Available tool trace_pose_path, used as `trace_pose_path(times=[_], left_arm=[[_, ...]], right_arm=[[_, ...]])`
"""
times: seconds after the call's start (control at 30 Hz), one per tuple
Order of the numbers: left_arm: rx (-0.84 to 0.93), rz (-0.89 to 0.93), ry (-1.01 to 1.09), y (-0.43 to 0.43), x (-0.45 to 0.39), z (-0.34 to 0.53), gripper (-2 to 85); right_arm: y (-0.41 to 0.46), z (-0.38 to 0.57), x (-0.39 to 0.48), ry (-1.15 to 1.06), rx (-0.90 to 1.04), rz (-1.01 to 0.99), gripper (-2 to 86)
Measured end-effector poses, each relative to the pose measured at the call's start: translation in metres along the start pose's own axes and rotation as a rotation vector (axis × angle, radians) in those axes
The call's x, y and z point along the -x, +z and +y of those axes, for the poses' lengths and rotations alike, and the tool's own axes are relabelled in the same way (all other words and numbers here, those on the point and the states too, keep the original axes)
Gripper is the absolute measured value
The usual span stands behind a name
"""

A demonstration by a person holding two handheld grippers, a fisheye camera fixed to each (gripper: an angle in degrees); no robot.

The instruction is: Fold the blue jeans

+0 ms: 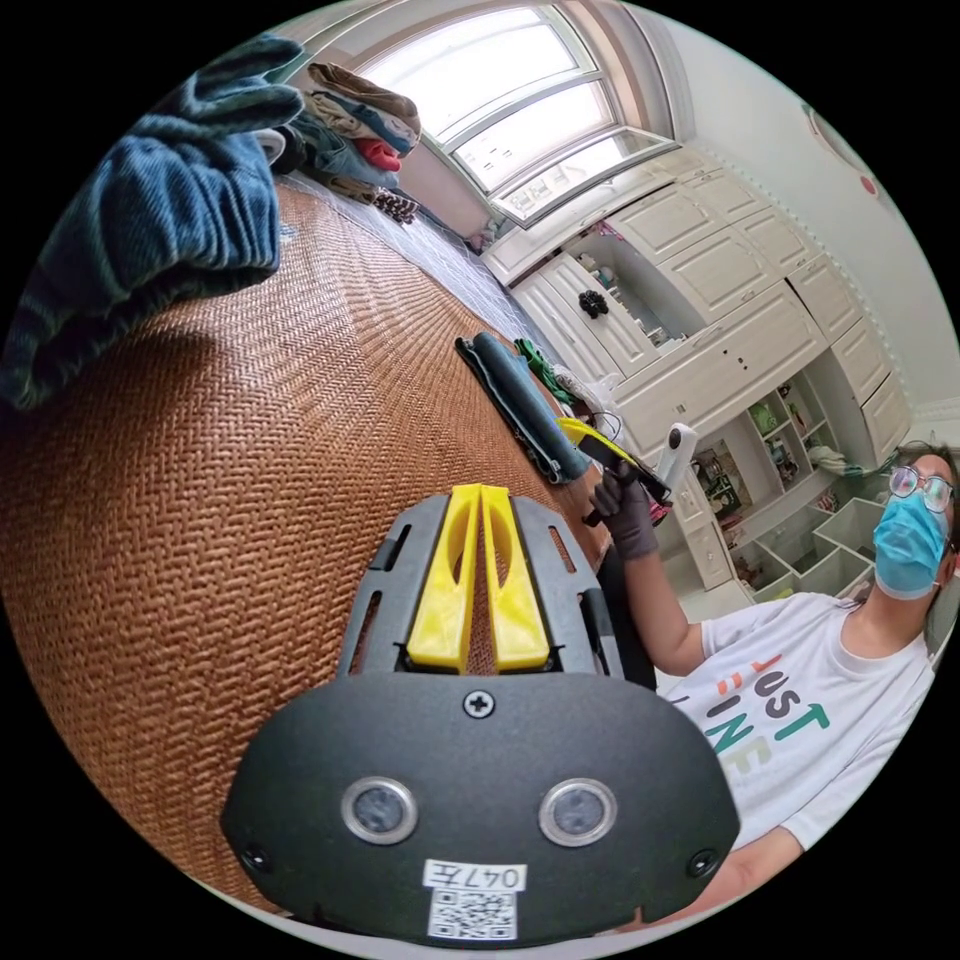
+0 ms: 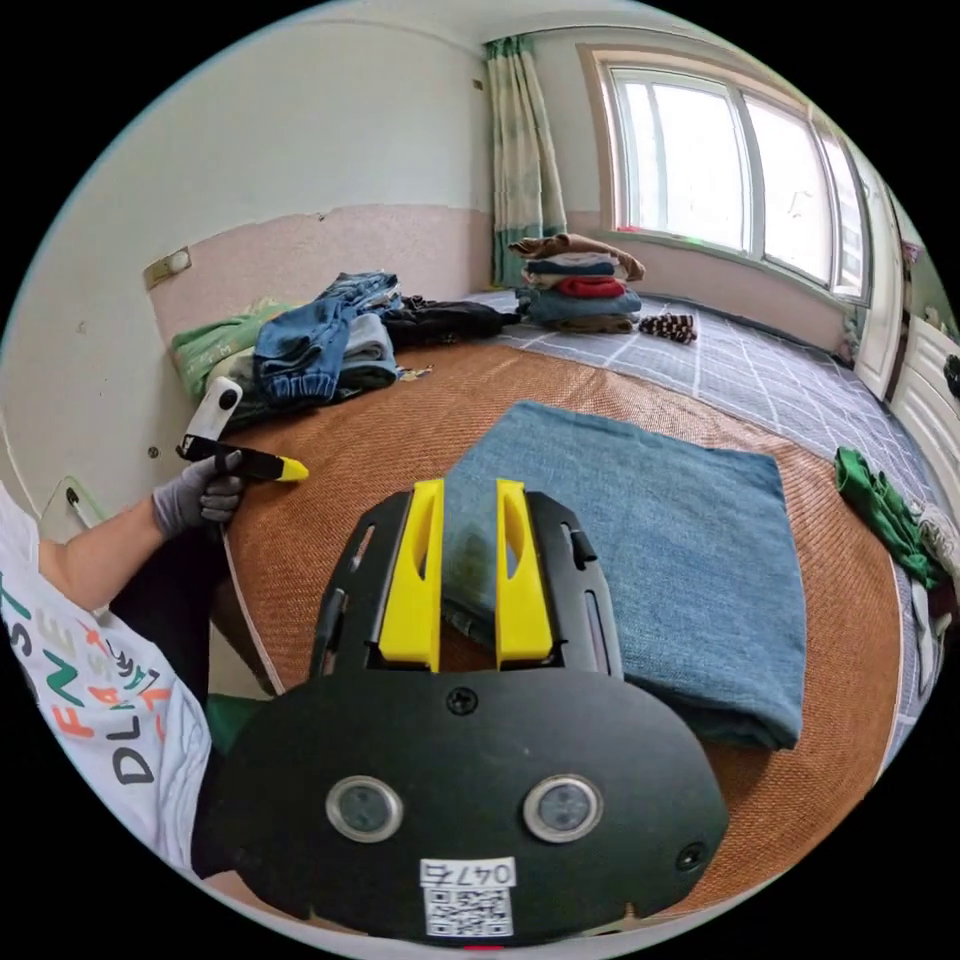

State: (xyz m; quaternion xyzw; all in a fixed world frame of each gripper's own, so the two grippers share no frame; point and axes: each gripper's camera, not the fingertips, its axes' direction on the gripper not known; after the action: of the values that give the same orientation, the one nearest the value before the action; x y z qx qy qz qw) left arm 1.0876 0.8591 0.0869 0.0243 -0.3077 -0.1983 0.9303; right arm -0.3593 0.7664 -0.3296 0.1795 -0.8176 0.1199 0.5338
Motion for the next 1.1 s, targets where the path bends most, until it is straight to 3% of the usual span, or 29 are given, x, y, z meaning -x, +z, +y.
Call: trace_pose_path(times=[0.13,0.2,0.37,0.47,0.6,0.77,1.1], left_arm=[[0.000,-0.009,0.007,0.003,-0.001,-0.007,-1.0],[0.001,-0.010,0.007,0.005,0.000,-0.013,-1.0],[-0.008,-0.021,-0.016,0.008,0.002,-0.023,-0.9],[-0.038,-0.039,-0.025,0.011,-0.011,-0.028,-0.7],[-0.002,0.072,-0.004,0.047,-0.048,-0.049,1.1],[0.091,0.100,-0.054,0.113,-0.067,-0.082,7.9],[0.020,0.085,-0.223,0.176,-0.036,-0.127,8.5]], right_arm=[[-0.005,-0.004,0.040,-0.112,0.009,-0.031,17.9],[-0.002,-0.004,0.056,-0.138,0.021,-0.018,19.8],[0.022,0.002,0.104,-0.300,0.235,0.140,13.9],[0.007,0.012,0.110,-0.365,0.233,0.112,10.3],[-0.014,0.034,0.089,-0.391,0.198,0.046,6.5],[-0.054,0.065,0.014,-0.202,0.053,-0.147,1.9],[-0.145,0.168,-0.124,0.250,-0.403,-0.195,0.8]])
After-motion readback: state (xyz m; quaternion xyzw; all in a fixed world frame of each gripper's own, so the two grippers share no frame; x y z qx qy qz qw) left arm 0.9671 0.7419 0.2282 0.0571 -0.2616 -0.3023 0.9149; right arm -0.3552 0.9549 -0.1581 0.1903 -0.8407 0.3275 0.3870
